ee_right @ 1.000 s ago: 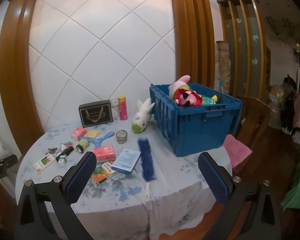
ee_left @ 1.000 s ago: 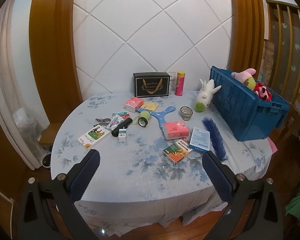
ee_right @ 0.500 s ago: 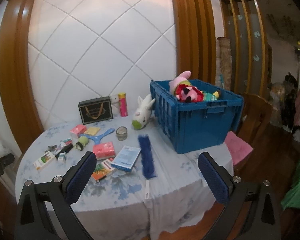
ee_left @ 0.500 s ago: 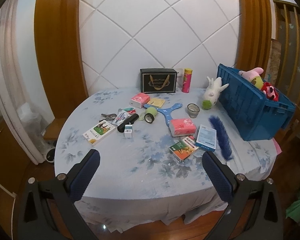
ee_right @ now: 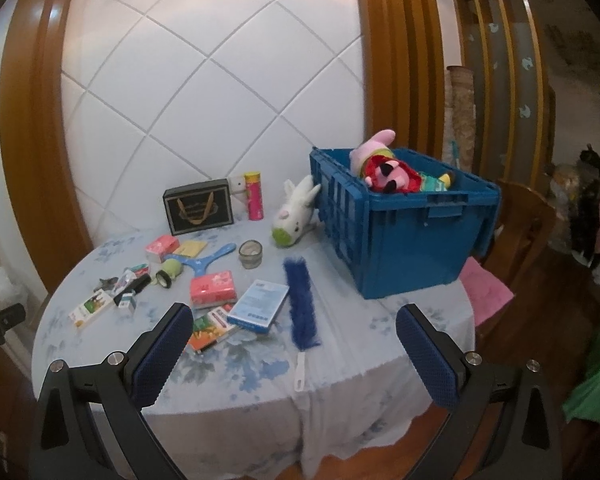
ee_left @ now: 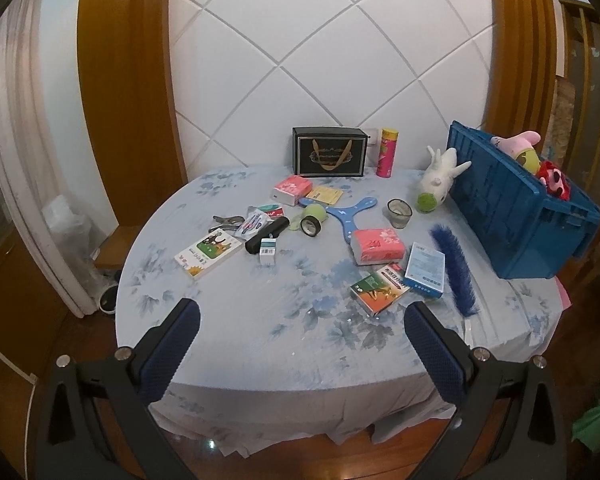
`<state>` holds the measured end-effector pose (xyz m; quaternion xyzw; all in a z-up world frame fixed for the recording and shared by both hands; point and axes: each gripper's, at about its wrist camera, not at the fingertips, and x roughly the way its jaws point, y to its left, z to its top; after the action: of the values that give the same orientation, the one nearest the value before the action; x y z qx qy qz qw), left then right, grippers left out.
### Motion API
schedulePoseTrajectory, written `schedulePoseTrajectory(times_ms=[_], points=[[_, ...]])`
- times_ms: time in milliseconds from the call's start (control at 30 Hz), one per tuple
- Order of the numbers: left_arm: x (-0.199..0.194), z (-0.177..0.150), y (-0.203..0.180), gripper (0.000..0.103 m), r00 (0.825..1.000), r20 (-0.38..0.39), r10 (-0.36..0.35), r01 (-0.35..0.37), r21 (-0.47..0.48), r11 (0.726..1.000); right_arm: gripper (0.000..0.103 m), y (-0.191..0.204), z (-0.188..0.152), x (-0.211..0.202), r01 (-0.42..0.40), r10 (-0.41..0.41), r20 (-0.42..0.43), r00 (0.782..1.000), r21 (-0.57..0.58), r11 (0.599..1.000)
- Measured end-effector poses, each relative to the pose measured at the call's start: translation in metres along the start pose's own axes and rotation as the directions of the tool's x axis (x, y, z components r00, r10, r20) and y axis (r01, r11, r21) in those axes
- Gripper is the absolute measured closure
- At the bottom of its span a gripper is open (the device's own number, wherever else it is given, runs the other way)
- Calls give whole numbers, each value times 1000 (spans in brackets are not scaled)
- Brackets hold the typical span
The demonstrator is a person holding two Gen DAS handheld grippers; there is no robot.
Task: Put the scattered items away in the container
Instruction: 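Move both tools toward the cluttered items on the table, then lower left gripper onto silver metal clip while right gripper lowers onto teal-white medicine box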
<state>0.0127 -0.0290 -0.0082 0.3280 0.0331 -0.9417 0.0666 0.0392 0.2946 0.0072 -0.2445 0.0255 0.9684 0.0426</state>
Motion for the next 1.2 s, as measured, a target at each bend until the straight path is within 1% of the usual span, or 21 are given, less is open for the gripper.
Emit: schedulePoseTrajectory(times_ms=[267, 633, 700, 800, 867, 933, 1067, 1200], points=[[12, -4, 0, 0, 999, -27, 36, -36, -16, 999, 0, -1, -4, 20, -26, 26, -40, 999, -9, 1000], [45, -13, -3, 0, 995, -86, 53, -57, -46, 997, 0, -4, -9, 67, -78, 74, -114, 991, -33, 996], [51, -20, 4, 0, 993, -98, 72, -77, -55, 995, 0, -4, -12, 79, -92, 87, -129, 988, -36, 995], [66, -28, 22, 0, 985, -139, 105, -116, -69, 991, 0, 2, -20, 105, -114, 108, -166, 980, -26, 993], [74, -30, 37, 0, 978, -162, 132, -147, -82, 986, 0, 12, -26, 123, -133, 127, -211, 969, -15, 991], [83, -31, 55, 0, 973, -177, 151, -172, -106, 979, 0, 31, -31, 140, -155, 138, -254, 957, -49, 987], [109, -27, 88, 0, 968, -196, 154, -180, -121, 976, 0, 68, -33, 162, -192, 167, -277, 946, -66, 979], [145, -17, 124, 0, 966, -212, 145, -172, -112, 979, 0, 119, -29, 189, -212, 180, -286, 941, -85, 974]])
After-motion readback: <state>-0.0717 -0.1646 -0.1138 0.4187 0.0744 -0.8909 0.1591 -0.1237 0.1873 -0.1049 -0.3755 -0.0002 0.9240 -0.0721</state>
